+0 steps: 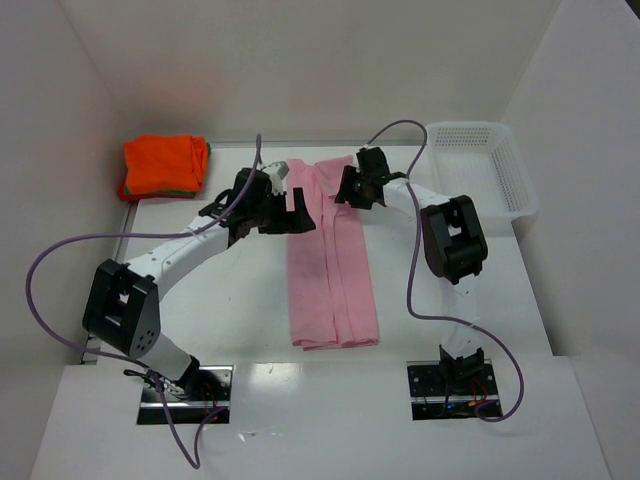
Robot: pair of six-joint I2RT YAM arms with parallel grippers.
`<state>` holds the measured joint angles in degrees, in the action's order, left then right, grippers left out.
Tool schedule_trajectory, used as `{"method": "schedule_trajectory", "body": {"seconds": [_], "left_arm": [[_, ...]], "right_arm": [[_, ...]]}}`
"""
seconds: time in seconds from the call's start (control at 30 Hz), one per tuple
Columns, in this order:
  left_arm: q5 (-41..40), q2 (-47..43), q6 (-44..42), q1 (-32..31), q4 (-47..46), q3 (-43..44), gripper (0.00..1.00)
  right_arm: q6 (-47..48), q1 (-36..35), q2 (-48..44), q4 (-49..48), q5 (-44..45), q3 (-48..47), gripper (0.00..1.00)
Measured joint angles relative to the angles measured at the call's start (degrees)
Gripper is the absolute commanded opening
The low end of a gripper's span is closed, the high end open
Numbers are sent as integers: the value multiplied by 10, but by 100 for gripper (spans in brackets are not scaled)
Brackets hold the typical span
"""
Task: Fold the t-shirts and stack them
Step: Rotate the tshirt 90 degrees
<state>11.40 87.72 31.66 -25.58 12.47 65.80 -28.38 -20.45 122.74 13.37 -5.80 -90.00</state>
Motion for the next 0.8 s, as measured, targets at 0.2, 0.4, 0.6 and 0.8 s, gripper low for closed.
{"method": "schedule_trajectory", "body": {"seconds": [0.2, 0.4, 0.6, 0.8], "left_arm": [[58, 53, 0, -1, -23, -6, 95], [78, 66, 0, -2, -28, -36, 94], [96, 87, 1, -5, -43, -48, 94], [110, 109, 2, -9, -52, -63, 94]], "right_arm": [[0, 0, 9, 0, -5, 0, 37], [-2, 0, 26, -1, -18, 0, 12], [-2, 0, 33, -3, -26, 0, 1], [-5, 0, 33, -1, -35, -4, 0]]}}
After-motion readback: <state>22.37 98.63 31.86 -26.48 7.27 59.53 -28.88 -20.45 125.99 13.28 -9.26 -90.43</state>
